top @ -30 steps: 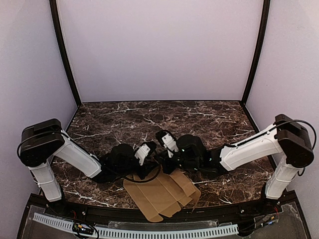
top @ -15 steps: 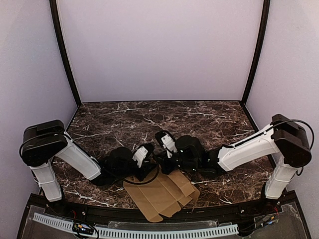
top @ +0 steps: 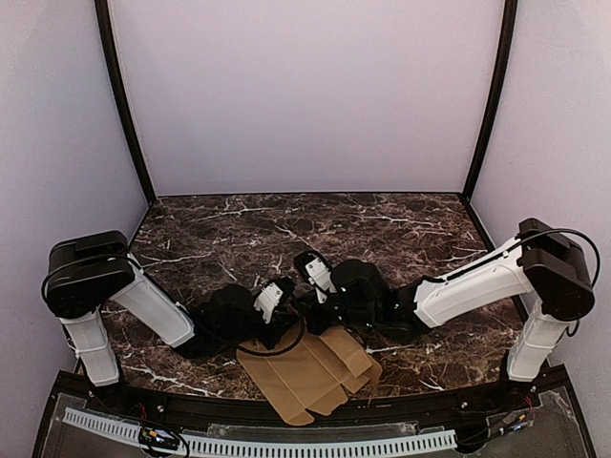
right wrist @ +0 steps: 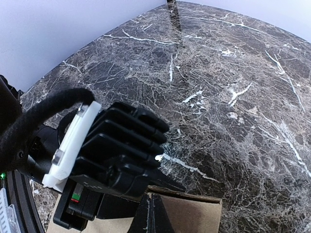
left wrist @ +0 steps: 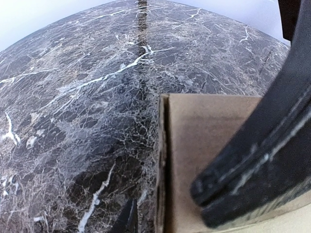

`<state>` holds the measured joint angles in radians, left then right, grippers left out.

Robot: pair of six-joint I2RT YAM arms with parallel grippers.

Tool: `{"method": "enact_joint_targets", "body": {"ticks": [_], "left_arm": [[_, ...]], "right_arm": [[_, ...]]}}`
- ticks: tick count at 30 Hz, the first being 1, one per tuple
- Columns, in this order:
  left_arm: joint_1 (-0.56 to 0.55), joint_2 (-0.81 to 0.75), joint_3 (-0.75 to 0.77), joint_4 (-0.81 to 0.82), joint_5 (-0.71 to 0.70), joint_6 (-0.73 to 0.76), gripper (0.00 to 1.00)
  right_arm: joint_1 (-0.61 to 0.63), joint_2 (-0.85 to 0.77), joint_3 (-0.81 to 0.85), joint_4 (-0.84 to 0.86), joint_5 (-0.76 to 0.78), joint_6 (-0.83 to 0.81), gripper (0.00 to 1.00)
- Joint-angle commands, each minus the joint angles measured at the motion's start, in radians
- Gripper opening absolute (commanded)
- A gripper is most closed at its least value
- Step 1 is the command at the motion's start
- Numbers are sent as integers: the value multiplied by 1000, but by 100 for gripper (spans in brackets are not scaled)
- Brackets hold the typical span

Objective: Fold the paper box

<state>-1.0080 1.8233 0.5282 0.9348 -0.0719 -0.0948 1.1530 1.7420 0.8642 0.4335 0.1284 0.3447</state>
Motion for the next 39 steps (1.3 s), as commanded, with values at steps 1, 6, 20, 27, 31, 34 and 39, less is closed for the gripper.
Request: {"method": "enact_joint_targets", "body": {"ticks": [1, 6, 20, 27, 31, 34, 39], "left_arm": [[-4, 8, -6, 21, 3, -12, 23], [-5, 10, 4, 28, -1, -16, 26], [-8, 67, 56, 56, -69, -42, 26], [-7, 86, 69, 87, -61, -67, 9], [-10, 91, 71, 103, -54, -67, 1], [-11, 92, 70, 110, -52, -64, 1], [-11, 96, 75, 104, -51, -66, 3]], "right_arm": [[7, 36, 16, -53, 13, -1, 0], [14, 39, 12, -55, 8, 7, 0], [18, 20, 4, -43, -7, 27, 0], [21, 16, -10, -27, -9, 39, 0], [23, 10, -17, -24, -10, 46, 0], [23, 7, -21, -24, -6, 49, 0], [25, 6, -21, -23, -4, 49, 0]]}}
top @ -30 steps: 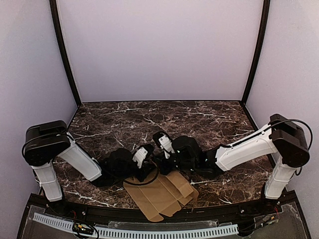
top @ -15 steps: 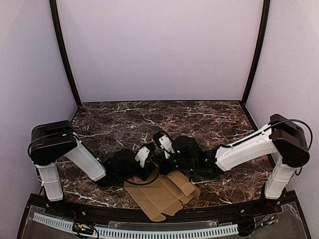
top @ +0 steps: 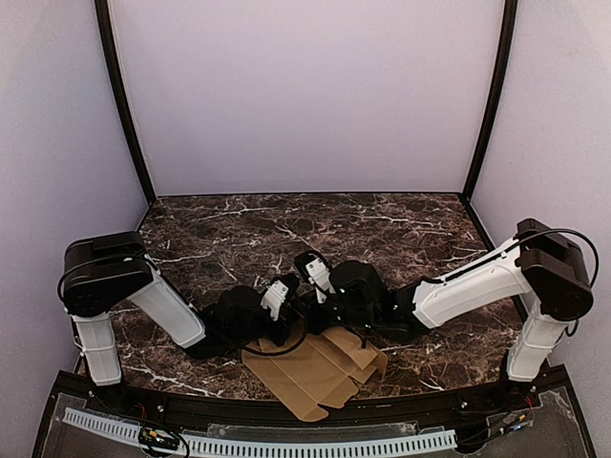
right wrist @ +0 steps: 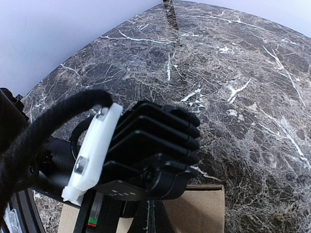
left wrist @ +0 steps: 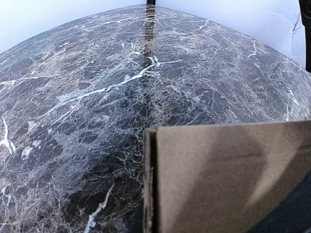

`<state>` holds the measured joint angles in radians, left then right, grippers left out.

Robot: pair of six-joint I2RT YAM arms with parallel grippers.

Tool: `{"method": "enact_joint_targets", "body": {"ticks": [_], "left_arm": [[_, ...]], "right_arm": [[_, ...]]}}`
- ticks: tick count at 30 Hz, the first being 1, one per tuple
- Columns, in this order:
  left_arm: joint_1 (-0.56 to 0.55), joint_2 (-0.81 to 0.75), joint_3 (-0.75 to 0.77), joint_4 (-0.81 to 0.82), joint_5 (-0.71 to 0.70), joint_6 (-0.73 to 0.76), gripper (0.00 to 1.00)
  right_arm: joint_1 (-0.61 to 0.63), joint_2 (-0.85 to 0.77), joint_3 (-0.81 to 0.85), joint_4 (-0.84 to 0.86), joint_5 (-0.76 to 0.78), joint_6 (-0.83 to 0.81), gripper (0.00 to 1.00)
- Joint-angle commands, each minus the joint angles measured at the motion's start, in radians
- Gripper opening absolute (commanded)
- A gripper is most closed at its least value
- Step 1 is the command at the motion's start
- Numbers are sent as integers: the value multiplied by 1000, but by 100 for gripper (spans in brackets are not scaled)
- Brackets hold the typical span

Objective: Fold the paper box

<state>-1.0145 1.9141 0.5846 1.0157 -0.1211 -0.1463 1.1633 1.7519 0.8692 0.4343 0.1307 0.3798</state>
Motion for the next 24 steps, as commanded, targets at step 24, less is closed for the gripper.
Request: {"method": "enact_joint_targets", "body": {"ticks": [24], "left_arm": [[-5, 22, 55, 21, -68, -21, 8]], "right_arm": [[21, -24, -39, -21, -2, 22, 0]]}}
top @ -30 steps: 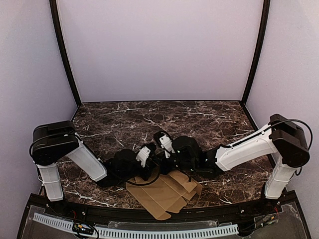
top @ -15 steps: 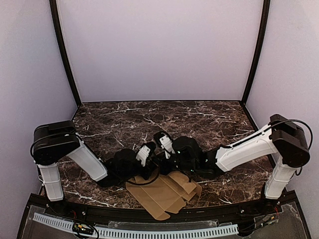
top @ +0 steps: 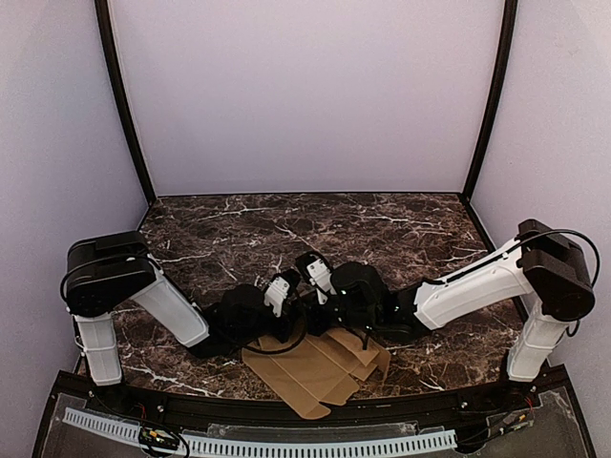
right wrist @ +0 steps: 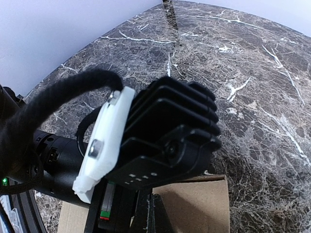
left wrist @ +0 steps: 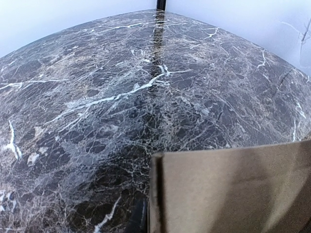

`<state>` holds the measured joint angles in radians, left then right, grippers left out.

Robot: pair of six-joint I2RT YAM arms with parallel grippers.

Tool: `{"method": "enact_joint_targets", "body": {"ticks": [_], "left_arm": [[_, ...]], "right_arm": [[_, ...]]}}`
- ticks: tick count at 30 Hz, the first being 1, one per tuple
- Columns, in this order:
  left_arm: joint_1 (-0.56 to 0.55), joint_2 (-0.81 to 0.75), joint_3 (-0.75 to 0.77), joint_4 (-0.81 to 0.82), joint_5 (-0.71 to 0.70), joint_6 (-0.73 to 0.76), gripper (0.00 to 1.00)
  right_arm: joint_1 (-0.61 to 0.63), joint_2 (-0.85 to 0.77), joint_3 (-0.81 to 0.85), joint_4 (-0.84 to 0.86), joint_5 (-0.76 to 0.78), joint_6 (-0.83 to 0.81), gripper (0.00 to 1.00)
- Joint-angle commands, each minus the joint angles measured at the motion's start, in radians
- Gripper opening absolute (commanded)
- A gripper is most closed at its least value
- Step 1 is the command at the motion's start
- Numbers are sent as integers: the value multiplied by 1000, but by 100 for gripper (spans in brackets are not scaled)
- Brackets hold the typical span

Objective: Fold the paper box

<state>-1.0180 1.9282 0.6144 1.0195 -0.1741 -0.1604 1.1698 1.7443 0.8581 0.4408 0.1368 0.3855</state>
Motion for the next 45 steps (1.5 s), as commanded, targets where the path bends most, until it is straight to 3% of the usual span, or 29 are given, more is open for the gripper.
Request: {"method": "enact_joint_targets", "body": {"ticks": [1, 14, 20, 29, 41, 45], "left_arm": [[-2, 11, 26, 19, -12, -8, 4], [-3, 21, 22, 34, -2, -8, 1], [-2, 16, 14, 12, -22, -9, 22], [-3, -28, -47, 0, -52, -3, 31], [-3, -82, -73, -17, -29, -1, 26], [-4, -93, -70, -24, -17, 3, 10]], "right_arm": [[14, -18, -29, -27, -8, 17, 0], [15, -20, -26, -35, 1, 21, 0], [15, -28, -18, -47, 11, 11, 0], [15, -38, -15, -55, 30, -12, 0], [14, -45, -10, -57, 34, -17, 0], [14, -49, -10, -60, 38, -17, 0]]}}
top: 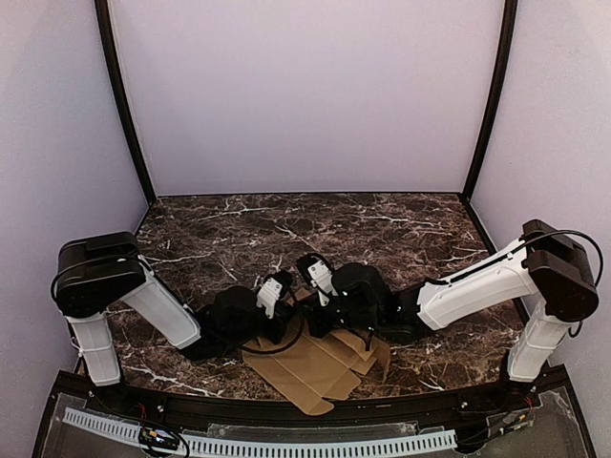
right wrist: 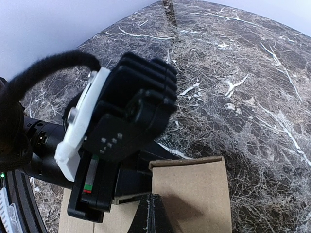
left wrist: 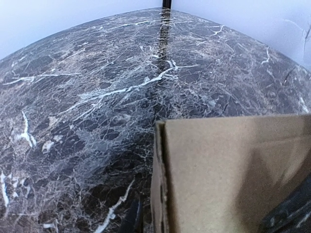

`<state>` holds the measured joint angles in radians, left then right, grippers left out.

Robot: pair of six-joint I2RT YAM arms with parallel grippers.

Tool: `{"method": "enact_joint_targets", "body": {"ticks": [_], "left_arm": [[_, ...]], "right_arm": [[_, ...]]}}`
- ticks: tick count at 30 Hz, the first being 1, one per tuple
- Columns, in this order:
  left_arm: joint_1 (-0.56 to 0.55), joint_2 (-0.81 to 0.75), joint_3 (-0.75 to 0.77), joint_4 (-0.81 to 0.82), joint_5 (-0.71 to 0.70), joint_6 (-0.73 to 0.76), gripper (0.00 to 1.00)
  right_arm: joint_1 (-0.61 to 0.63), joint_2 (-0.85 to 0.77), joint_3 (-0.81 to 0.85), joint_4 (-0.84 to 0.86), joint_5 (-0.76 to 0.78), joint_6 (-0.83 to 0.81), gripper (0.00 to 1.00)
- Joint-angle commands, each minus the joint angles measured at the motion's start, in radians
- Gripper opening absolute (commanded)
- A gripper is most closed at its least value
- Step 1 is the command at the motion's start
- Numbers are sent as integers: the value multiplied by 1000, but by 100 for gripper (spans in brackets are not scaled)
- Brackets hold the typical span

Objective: Fold the paper box

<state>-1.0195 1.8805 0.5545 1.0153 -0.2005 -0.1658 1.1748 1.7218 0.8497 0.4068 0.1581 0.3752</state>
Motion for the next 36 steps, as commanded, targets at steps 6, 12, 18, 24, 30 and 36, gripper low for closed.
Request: {"method": "enact_joint_targets", "body": {"ticks": [6, 12, 18, 24, 30, 36], "left_arm": [[-4, -65, -2, -56, 4, 17, 1], [-7, -108, 5, -128, -56, 27, 1], [-8, -161, 39, -285, -165, 11, 1], [-7, -192, 98, -486, -282, -67, 1], [-7, -257, 107, -648, -314, -221, 1], [-7, -311, 121, -779, -292, -367, 1]], "right_arm": [[11, -51, 5, -34, 26, -19, 0], [9, -137, 19, -93, 53, -45, 11], [5, -252, 21, -190, 71, -105, 40], [-16, -391, -44, -298, 111, -113, 47], [-32, -500, -98, -402, 101, -75, 37], [-46, -529, -120, -476, 66, -4, 0]]}}
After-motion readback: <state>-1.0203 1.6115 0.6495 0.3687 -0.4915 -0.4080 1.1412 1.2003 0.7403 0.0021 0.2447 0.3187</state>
